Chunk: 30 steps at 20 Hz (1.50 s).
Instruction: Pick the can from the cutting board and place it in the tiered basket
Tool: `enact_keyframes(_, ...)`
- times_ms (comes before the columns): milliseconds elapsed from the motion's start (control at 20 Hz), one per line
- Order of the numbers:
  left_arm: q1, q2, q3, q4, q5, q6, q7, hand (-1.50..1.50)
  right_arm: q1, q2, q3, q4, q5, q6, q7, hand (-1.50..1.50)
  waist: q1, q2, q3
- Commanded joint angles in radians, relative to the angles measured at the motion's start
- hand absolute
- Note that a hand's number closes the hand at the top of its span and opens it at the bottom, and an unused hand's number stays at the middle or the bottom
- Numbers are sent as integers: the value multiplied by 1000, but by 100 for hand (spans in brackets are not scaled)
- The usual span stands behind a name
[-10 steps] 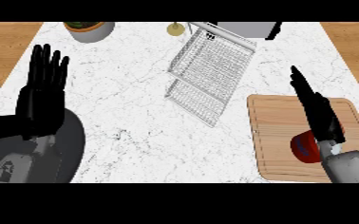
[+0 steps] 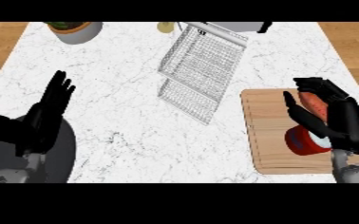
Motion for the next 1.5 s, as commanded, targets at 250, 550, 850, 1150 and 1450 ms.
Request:
enact_keyframes(250, 41, 57, -29, -43, -9, -77, 124, 0, 285, 0, -37, -233, 190, -228, -22, -150, 48, 6, 1)
enact_keyframes(550, 14, 44, -30, -13, -24, -66, 96, 0, 373, -323, -48, -327, 425, -113, 334, -150, 32, 7, -8)
enact_keyframes(850, 21, 17, -69, -34, -57, -38, 110, 0, 463, -539, 34, -487, 383, 229, 598, -150, 44, 9, -9)
enact_keyframes(1150, 5, -1, -69, -47, -72, -32, 130, 0, 335, -572, 39, -689, 296, 408, 965, -150, 68, 12, 0)
enact_keyframes(1450, -5, 0, -40, -48, -67, -82, 144, 0, 131, -377, 207, -603, 480, 423, 1164, -150, 79, 13, 1)
